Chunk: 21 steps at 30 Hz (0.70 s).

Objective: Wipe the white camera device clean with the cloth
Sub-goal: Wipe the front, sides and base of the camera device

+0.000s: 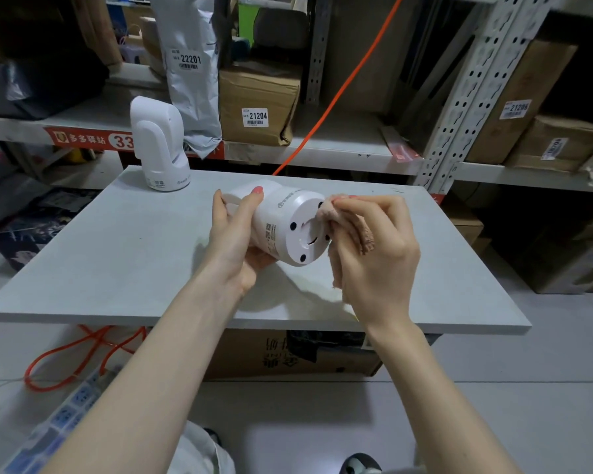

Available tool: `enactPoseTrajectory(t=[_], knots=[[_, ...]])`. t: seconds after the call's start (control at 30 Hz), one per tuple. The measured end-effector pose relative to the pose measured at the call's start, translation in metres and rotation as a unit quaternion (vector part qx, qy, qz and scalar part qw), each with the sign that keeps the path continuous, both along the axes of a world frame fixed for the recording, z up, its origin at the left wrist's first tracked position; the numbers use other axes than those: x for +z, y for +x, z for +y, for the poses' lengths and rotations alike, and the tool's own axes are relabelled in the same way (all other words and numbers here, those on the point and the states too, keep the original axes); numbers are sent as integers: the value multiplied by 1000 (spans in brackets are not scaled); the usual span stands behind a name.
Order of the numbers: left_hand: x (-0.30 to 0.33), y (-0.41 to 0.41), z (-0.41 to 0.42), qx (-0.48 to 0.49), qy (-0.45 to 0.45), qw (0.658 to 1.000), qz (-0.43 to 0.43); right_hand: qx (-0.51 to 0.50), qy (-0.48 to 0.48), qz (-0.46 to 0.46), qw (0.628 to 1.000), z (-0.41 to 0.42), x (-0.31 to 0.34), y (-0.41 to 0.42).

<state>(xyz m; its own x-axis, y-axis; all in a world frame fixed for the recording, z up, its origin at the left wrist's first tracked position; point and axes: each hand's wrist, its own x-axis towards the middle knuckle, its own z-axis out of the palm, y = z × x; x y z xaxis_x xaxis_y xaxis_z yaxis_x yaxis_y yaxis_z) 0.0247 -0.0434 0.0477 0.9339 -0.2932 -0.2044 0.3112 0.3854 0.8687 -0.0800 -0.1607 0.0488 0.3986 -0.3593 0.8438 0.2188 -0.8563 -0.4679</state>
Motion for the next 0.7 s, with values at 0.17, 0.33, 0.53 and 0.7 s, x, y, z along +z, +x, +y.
enactPoseTrajectory(t=[0.17,0.33,0.53,0.7], knots=[[2,0,5,23,-21,999,18,22,-9,58,998,0,-13,-3],[6,-2,7,16,14,1000,1,17,4,40,999,6,-8,0],[6,-2,4,10,-13,1000,9,14,67,42,997,10,-5,-2],[4,-4,3,41,-63,996,50,26,137,100,985,19,-10,-5]])
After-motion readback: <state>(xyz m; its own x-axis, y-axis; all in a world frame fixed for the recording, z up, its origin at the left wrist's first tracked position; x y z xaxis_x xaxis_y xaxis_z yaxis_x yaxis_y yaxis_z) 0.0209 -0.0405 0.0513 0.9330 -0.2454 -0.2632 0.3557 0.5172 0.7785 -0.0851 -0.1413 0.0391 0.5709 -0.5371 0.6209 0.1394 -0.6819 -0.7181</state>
